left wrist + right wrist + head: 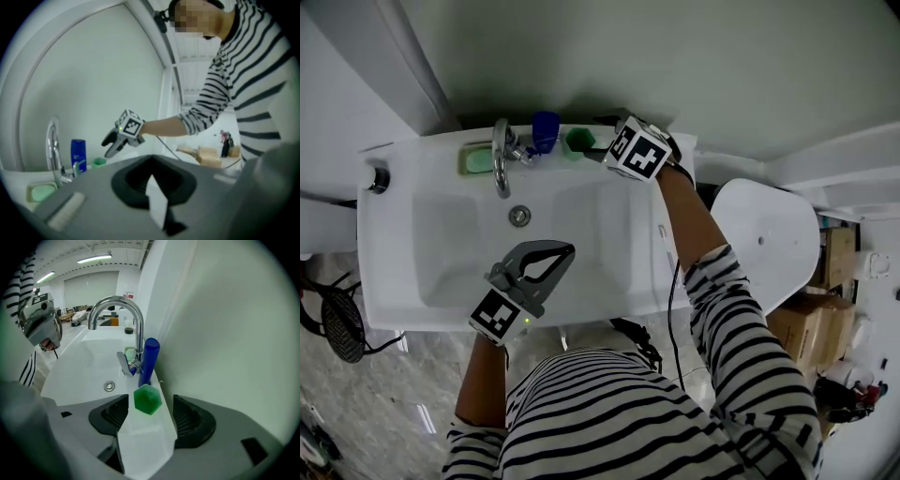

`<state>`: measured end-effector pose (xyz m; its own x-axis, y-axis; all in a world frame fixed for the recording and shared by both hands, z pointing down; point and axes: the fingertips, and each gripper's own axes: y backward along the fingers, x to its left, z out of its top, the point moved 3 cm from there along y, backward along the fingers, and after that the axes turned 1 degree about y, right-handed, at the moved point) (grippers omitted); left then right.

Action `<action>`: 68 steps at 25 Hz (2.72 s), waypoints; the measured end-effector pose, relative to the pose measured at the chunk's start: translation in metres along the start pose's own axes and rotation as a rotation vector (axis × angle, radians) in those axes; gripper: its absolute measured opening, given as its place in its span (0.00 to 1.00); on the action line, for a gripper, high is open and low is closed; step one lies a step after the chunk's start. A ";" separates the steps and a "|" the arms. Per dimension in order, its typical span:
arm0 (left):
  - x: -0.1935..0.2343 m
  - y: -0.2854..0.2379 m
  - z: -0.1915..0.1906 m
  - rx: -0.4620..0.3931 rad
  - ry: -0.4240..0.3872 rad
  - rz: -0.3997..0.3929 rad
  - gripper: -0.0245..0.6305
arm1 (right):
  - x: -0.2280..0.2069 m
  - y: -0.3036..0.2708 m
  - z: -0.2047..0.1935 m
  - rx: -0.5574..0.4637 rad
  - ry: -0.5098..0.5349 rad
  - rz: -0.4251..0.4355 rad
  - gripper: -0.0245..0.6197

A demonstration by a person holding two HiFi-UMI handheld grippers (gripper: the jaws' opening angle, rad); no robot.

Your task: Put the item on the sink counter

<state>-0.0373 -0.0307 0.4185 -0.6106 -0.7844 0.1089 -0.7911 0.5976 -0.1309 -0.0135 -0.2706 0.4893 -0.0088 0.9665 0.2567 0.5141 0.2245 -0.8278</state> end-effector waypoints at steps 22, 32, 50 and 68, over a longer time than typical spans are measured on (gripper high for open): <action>-0.049 -0.035 0.014 -0.022 -0.047 -0.190 0.05 | 0.071 0.110 -0.112 -0.013 -0.378 -0.188 0.31; -0.064 -0.041 0.013 -0.012 -0.054 -0.230 0.05 | 0.131 0.112 -0.166 0.032 -0.542 -0.188 0.31; -0.075 -0.042 0.004 0.020 -0.053 -0.233 0.05 | 0.178 0.086 -0.241 0.198 -0.725 -0.161 0.27; -0.076 -0.046 0.001 0.047 -0.065 -0.217 0.05 | 0.187 0.057 -0.278 0.332 -0.864 -0.102 0.16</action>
<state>0.0452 0.0011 0.4156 -0.4210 -0.9039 0.0756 -0.9002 0.4061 -0.1571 0.2531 -0.1112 0.6289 -0.7442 0.6678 -0.0136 0.2048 0.2087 -0.9563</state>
